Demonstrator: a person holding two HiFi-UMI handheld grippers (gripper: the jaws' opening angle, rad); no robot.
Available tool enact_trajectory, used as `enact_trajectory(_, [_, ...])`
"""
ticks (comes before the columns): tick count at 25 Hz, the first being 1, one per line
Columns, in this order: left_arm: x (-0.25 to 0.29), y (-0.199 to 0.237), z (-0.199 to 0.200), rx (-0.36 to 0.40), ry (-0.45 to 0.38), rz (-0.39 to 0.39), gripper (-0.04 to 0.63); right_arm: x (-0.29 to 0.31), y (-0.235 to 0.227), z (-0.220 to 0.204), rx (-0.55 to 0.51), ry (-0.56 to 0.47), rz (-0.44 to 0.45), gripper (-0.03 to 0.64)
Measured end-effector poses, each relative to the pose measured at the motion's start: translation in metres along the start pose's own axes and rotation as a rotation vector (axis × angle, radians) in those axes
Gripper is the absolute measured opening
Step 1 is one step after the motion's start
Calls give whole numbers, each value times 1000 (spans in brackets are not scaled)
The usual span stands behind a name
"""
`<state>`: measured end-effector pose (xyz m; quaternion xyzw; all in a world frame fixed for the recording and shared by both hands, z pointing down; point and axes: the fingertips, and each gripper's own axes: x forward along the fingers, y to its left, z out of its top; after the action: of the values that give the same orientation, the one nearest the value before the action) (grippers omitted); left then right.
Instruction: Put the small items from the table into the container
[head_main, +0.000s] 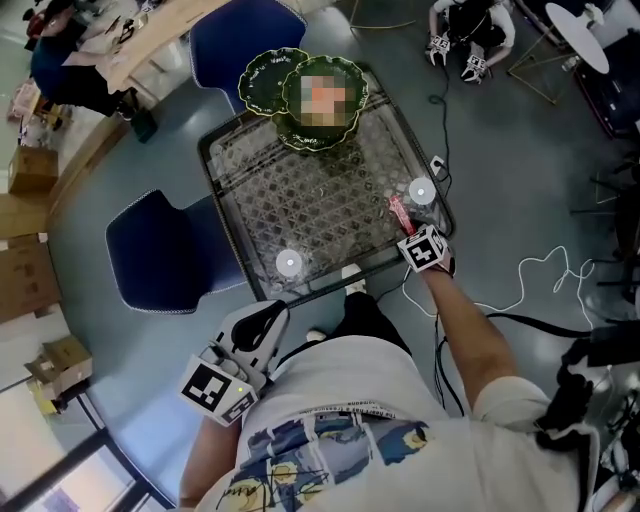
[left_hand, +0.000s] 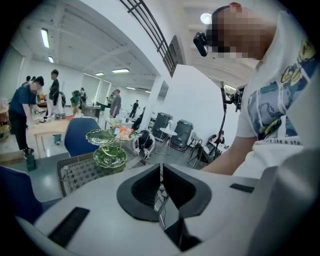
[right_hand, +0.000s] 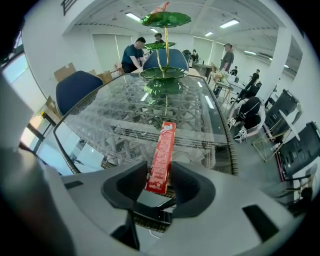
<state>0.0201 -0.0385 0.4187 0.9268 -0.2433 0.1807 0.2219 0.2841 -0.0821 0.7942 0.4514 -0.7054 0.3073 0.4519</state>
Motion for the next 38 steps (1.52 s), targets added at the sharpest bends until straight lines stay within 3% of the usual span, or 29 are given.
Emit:
enact_trajectory(7, [20, 7, 15, 23, -17, -19, 11, -4, -4, 5, -36, 2, 46, 114])
enact_trajectory(14, [34, -4, 26, 46, -35, -64, 11, -56, -36, 47, 62, -130, 40, 110])
enact_trajectory(18, [36, -6, 26, 58, -53, -81, 11, -100, -58, 98, 74, -237, 14, 110])
enact_trajectory(27, [24, 2, 35, 58, -103, -47, 11, -183, -89, 238, -72, -426, -34, 110])
enact_trajectory(32, [12, 17, 39, 40, -130, 12, 11, -185, -94, 312, -144, -457, -18, 110])
enact_trajectory(38, [-3, 36, 35, 6, -141, 86, 11, -160, -85, 372, -212, -433, 30, 110])
